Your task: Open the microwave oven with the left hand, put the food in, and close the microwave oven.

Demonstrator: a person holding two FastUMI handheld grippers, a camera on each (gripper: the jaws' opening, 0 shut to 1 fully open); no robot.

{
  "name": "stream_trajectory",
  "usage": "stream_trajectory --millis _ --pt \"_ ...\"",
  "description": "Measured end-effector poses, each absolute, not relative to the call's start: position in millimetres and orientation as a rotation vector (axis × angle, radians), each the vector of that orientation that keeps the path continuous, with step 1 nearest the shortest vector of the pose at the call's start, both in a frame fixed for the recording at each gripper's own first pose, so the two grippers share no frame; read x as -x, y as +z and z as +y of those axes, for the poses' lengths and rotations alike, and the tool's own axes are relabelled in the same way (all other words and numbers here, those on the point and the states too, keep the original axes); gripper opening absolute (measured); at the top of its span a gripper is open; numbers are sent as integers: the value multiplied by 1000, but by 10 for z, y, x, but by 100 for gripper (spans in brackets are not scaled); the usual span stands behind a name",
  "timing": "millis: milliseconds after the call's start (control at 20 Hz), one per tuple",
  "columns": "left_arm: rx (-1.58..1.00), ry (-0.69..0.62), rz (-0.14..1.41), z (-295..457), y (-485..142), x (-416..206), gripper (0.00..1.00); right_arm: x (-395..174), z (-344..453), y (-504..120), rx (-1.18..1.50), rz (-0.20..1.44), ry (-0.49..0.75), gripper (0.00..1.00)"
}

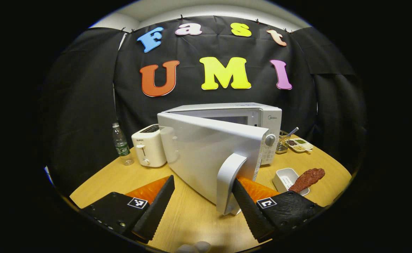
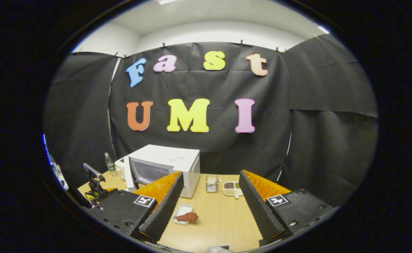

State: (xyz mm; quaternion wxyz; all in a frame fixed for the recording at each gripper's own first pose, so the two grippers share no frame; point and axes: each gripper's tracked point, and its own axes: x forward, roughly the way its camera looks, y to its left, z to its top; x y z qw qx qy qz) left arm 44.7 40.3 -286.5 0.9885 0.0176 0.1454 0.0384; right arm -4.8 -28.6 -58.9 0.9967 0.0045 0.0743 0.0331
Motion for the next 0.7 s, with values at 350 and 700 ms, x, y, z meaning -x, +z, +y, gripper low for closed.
stream_trajectory --millis 350,700 --pt "-66 184 321 1143 -2880 76 96 66 249 -748 -51 176 162 92" --pt "-56 299 344 1841 -2938 332 97 149 501 -781 -59 182 194 92"
